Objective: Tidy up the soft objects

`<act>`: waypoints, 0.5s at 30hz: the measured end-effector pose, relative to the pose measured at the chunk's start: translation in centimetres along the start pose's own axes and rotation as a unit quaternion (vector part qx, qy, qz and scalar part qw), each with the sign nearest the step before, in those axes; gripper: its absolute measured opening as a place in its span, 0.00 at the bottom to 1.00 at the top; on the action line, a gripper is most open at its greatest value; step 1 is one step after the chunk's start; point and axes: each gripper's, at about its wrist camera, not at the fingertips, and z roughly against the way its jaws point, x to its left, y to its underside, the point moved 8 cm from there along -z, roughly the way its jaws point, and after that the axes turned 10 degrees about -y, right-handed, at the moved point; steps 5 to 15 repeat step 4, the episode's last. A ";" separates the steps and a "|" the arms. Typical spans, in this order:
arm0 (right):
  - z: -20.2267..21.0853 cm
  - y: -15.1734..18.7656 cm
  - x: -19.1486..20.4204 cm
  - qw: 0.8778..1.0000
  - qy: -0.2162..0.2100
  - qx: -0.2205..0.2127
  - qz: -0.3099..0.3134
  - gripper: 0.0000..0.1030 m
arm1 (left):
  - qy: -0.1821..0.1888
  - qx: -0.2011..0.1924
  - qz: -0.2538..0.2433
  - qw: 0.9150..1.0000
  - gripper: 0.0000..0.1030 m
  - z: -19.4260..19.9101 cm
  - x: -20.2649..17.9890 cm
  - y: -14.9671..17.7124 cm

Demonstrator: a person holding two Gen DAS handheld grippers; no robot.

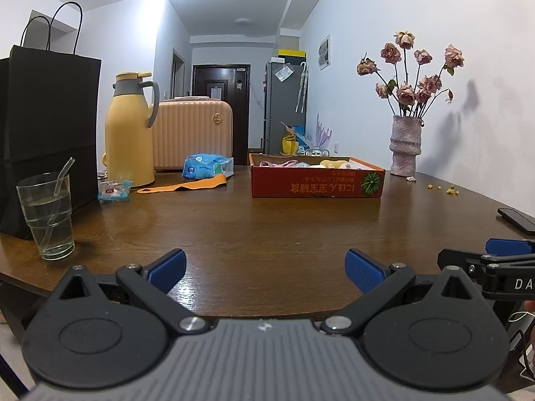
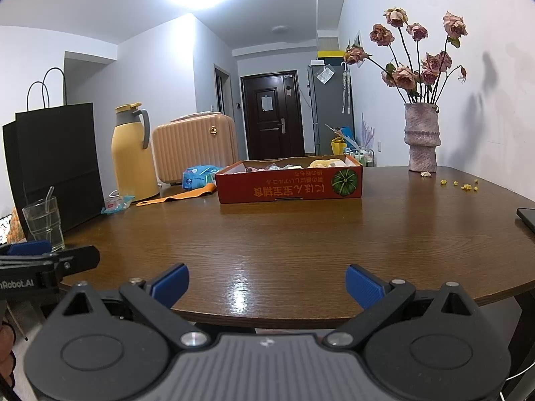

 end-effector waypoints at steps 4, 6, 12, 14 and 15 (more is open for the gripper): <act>0.0 0.0 0.0 1.000 0.000 0.000 0.000 0.98 | 0.003 -0.003 0.004 1.000 1.00 0.1 0.1 -0.1; 0.0 0.0 0.0 1.000 0.000 0.000 0.000 0.98 | 0.003 -0.003 0.004 1.000 1.00 0.1 0.1 -0.1; 0.0 0.0 0.0 1.000 0.000 0.000 0.000 0.98 | 0.003 -0.003 0.004 1.000 1.00 0.1 0.1 -0.1; 0.0 0.0 0.0 1.000 0.000 0.000 0.000 0.98 | 0.003 -0.003 0.004 1.000 1.00 0.1 0.1 -0.1; 0.0 0.0 0.0 1.000 0.000 0.000 0.000 0.98 | 0.003 -0.003 0.004 1.000 1.00 0.1 0.1 -0.1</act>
